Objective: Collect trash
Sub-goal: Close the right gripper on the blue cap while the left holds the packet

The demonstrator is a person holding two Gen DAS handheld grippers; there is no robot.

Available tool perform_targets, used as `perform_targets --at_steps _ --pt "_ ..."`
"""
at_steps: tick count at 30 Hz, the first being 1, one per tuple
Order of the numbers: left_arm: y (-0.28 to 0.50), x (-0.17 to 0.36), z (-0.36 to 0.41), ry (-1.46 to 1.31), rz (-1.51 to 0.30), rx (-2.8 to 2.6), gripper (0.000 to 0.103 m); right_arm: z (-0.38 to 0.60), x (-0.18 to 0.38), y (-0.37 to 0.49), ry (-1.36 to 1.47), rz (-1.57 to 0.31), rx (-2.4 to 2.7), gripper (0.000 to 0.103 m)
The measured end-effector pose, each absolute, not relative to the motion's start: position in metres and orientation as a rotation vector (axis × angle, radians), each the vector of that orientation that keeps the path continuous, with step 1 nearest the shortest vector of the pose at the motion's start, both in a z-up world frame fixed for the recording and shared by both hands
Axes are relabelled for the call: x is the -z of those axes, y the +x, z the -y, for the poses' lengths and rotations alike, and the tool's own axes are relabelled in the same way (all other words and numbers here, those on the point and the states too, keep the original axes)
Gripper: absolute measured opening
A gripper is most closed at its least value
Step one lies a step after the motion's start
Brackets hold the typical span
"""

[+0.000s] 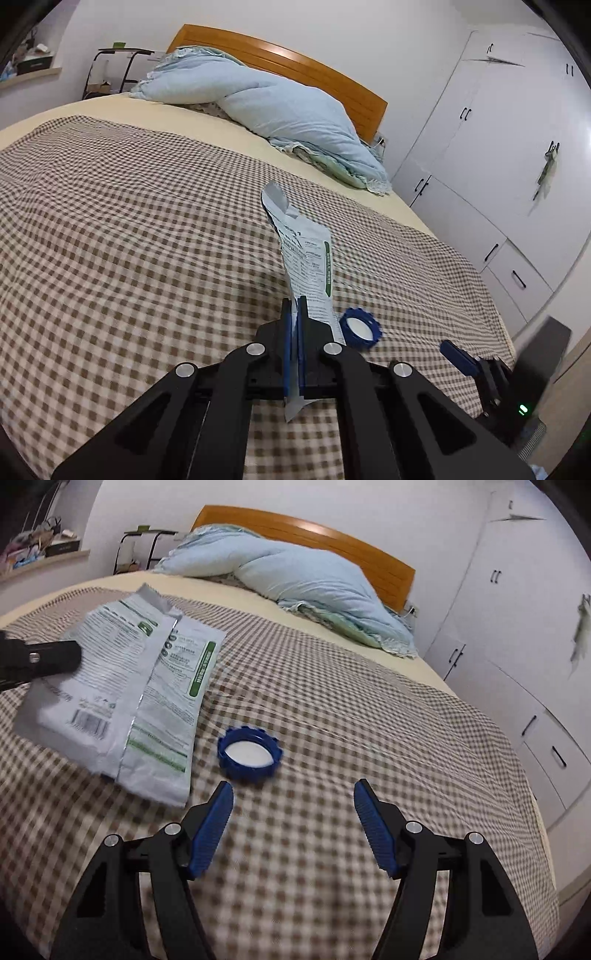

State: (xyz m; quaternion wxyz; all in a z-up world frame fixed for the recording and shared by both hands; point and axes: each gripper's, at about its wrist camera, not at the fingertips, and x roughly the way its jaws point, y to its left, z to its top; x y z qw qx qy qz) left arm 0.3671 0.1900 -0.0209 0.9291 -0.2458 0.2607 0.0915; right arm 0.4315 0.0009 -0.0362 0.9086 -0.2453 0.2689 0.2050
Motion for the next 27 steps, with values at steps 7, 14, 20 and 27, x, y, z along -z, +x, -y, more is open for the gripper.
perform_targets --at_steps 7,14,20,27 --pt "0.373 0.028 -0.197 -0.503 -0.53 -0.187 0.0 -0.027 0.043 0.46 -0.502 -0.605 -0.432 0.066" --pt "0.371 0.039 -0.206 -0.557 -0.529 -0.178 0.0 -0.036 0.049 0.477 -0.452 -0.713 -0.498 0.062" --pt "0.369 0.043 -0.204 -0.559 -0.534 -0.166 0.0 -0.036 0.052 0.483 -0.397 -0.772 -0.56 0.052" --pt "0.37 0.039 -0.2 -0.561 -0.529 -0.159 0.0 -0.023 0.045 0.466 -0.384 -0.719 -0.525 0.052"
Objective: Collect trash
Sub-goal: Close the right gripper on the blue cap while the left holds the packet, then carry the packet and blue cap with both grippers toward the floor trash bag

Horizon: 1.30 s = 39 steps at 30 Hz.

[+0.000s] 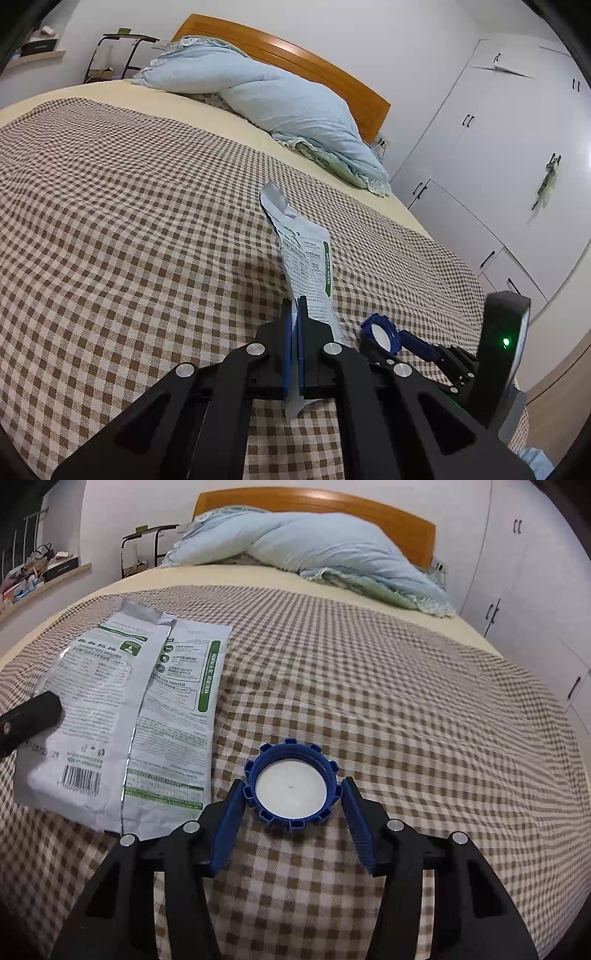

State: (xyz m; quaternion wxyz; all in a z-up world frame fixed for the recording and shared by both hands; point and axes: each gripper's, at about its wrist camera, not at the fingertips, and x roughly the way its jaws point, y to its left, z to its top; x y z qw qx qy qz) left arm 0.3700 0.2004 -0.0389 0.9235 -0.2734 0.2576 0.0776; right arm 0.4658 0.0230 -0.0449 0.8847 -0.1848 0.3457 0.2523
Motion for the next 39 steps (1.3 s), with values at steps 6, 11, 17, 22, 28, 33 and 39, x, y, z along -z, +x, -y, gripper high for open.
perform_targets --at_steps 6,11,17,22,28,33,39 --pt "0.352 0.023 -0.191 -0.541 -0.476 -0.145 0.0 -0.006 0.036 0.443 -0.391 -0.663 -0.501 0.052" --pt "0.335 0.012 -0.18 -0.514 -0.457 -0.129 0.0 0.016 0.027 0.43 -0.374 -0.64 -0.493 0.052" --pt "0.309 -0.001 -0.173 -0.511 -0.44 -0.109 0.0 0.046 0.016 0.401 -0.336 -0.618 -0.489 0.052" --pt "0.278 -0.009 -0.158 -0.495 -0.425 -0.084 0.0 0.071 0.011 0.368 -0.304 -0.603 -0.481 0.052" --pt "0.246 -0.018 -0.142 -0.482 -0.402 -0.034 0.0 0.096 0.013 0.339 -0.277 -0.618 -0.478 0.052" --pt "0.219 -0.025 -0.128 -0.479 -0.377 0.017 0.0 0.115 0.015 0.311 -0.265 -0.618 -0.465 0.052" --pt "0.19 -0.03 -0.095 -0.422 -0.34 0.06 0.0 0.131 0.015 0.281 -0.249 -0.614 -0.457 0.052"
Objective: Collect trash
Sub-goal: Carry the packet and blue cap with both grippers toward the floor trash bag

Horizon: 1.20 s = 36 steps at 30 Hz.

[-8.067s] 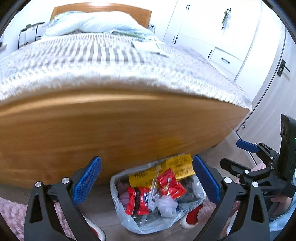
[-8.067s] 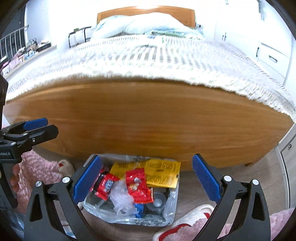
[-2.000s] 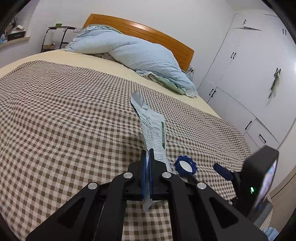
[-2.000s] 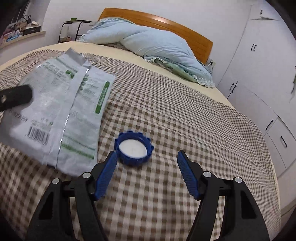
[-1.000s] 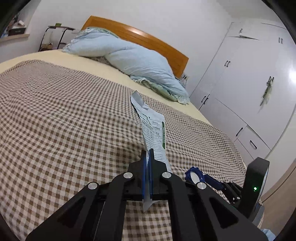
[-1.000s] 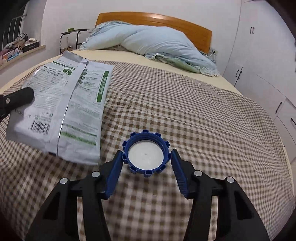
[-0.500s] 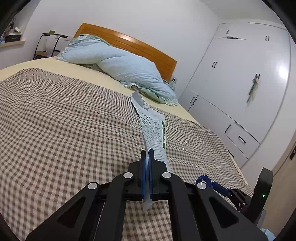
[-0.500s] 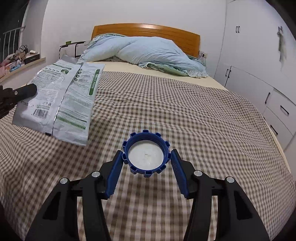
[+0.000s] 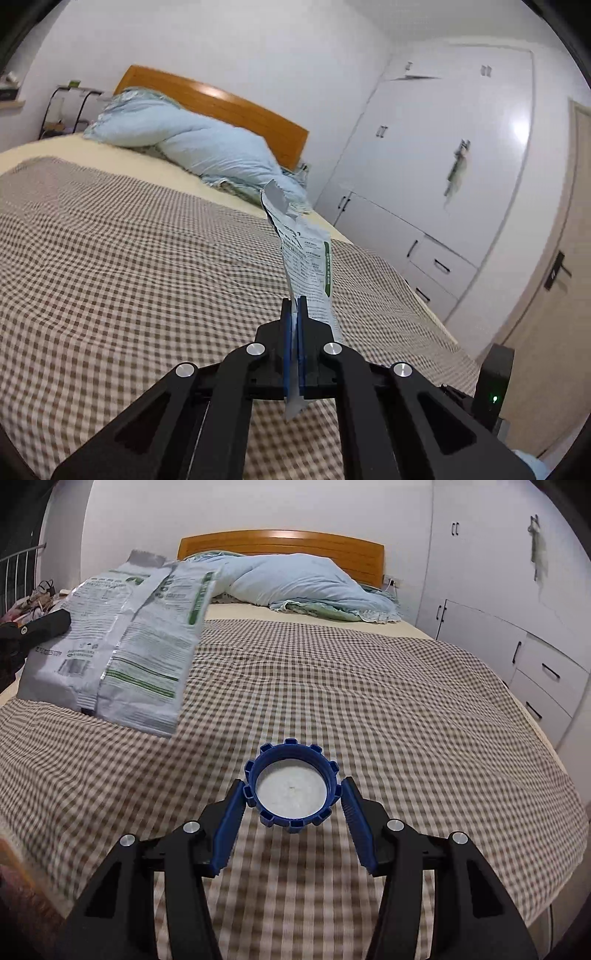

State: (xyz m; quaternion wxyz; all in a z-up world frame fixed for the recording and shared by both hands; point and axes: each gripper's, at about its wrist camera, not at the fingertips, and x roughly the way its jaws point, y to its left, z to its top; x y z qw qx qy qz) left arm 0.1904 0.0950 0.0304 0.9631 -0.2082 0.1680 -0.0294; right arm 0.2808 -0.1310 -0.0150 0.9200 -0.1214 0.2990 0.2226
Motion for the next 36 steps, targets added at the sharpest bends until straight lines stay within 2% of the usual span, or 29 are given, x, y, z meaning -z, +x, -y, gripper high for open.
perform_targets --at_steps 10,36 --pt "0.145 -0.017 -0.056 -0.391 -0.375 0.123 0.0 0.149 0.018 0.229 -0.259 -0.615 -0.462 0.052" --pt "0.037 -0.001 -0.016 -0.35 -0.455 0.16 0.0 0.192 0.016 0.12 -0.237 -0.579 -0.501 0.052"
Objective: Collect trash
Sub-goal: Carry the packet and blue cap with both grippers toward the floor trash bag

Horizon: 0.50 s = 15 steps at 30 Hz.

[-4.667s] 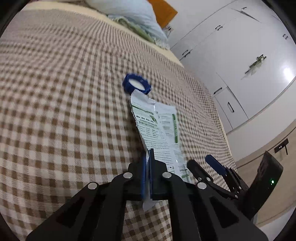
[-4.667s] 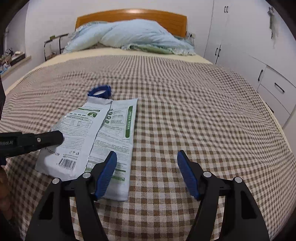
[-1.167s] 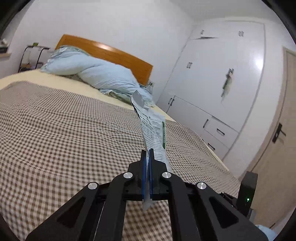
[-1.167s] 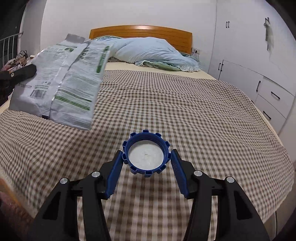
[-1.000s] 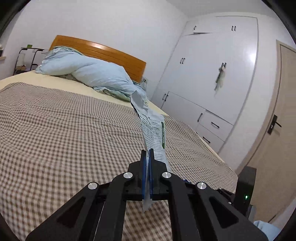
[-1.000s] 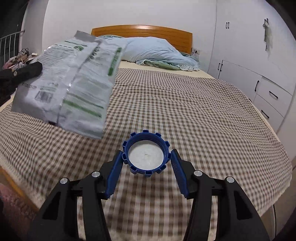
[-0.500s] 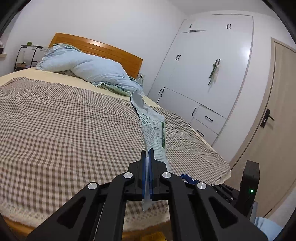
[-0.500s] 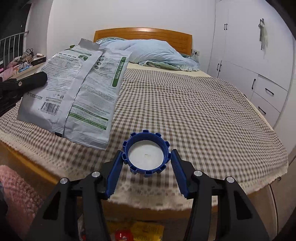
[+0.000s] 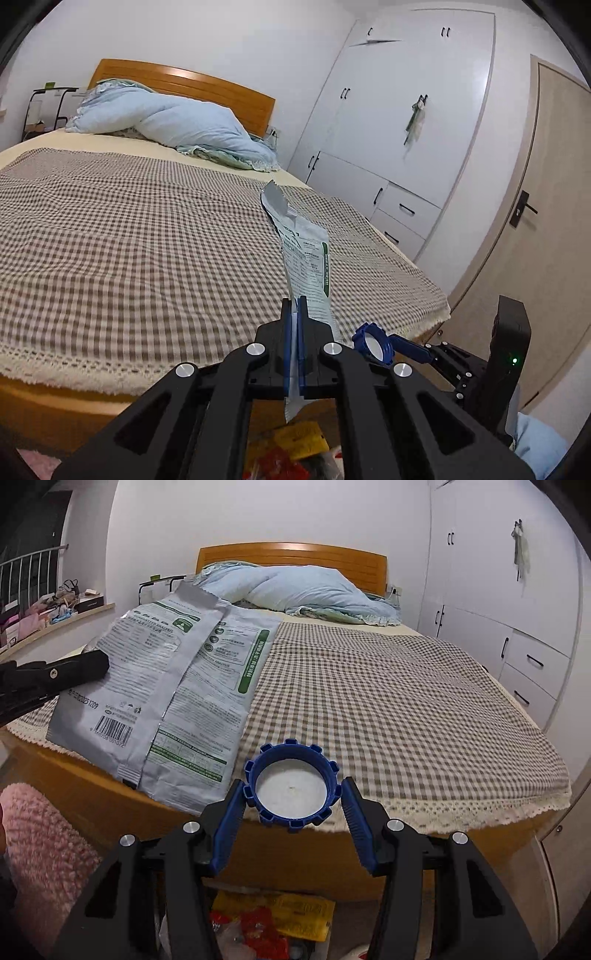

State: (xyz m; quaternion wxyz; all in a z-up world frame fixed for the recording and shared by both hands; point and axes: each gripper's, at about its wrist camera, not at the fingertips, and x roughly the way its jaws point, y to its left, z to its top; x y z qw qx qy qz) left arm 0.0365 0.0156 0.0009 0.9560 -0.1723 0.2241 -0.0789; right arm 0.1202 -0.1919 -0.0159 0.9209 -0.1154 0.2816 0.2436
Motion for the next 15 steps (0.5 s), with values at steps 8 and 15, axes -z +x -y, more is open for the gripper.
perform_targets --at_steps 8,15 --pt "0.007 0.002 0.002 -0.292 -0.482 0.16 0.0 0.207 0.026 0.102 -0.239 -0.597 -0.513 0.052" --pt "-0.013 0.012 0.015 -0.26 -0.529 0.163 0.0 0.218 0.037 0.088 -0.229 -0.631 -0.524 0.052"
